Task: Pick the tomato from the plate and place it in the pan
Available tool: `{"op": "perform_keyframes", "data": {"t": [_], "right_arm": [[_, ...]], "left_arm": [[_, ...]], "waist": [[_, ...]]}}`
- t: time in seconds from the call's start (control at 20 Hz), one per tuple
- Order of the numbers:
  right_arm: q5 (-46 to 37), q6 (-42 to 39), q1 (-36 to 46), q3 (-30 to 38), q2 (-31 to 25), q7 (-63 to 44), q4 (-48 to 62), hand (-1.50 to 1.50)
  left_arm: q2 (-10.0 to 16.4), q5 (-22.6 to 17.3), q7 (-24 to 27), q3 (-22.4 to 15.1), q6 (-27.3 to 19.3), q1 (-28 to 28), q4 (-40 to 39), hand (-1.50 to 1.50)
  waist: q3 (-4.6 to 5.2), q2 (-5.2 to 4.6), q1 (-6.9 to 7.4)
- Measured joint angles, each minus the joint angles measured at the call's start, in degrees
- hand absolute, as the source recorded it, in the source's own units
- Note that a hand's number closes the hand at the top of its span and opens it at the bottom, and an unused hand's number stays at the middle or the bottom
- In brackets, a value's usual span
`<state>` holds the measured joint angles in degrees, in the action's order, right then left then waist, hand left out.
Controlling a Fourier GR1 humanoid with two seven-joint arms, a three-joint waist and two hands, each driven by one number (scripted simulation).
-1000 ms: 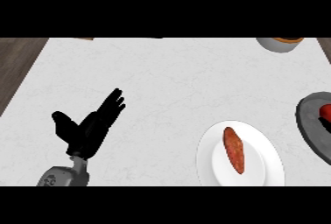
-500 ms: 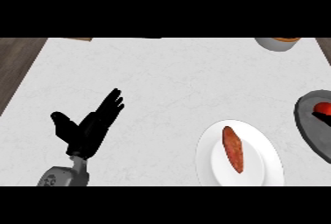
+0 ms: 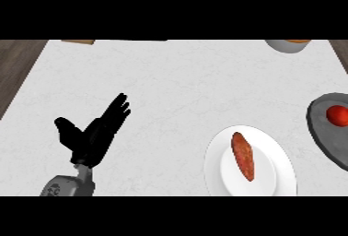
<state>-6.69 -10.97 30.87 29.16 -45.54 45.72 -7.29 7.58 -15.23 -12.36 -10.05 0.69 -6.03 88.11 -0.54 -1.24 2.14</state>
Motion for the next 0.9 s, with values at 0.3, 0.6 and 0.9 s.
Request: {"op": "perform_keyframes", "data": {"t": [0.3, 0.6, 0.9], "right_arm": [[0.1, -9.7, -4.9, -0.1, -3.9, 1.8, 0.0, -1.50], [0.4, -13.8, -9.3, -0.2, -6.5, 1.6, -1.6, -1.50], [0.5, -15.1, -12.8, -0.8, -7.1, 2.2, -4.0, -1.50]], "left_arm": [[0.3, 0.0, 0.4, 0.5, 0.2, 0.8, 0.5, 0.00], [0.5, -0.5, 0.7, 1.0, 0.6, 1.8, 0.7, 0.00], [0.6, -0.3, 0.8, 1.4, 0.6, 1.9, 0.6, 0.00]], "waist": [[-0.07, 0.12, -0.42], [-0.16, 0.36, -0.98], [-0.17, 0.54, -1.48]]}}
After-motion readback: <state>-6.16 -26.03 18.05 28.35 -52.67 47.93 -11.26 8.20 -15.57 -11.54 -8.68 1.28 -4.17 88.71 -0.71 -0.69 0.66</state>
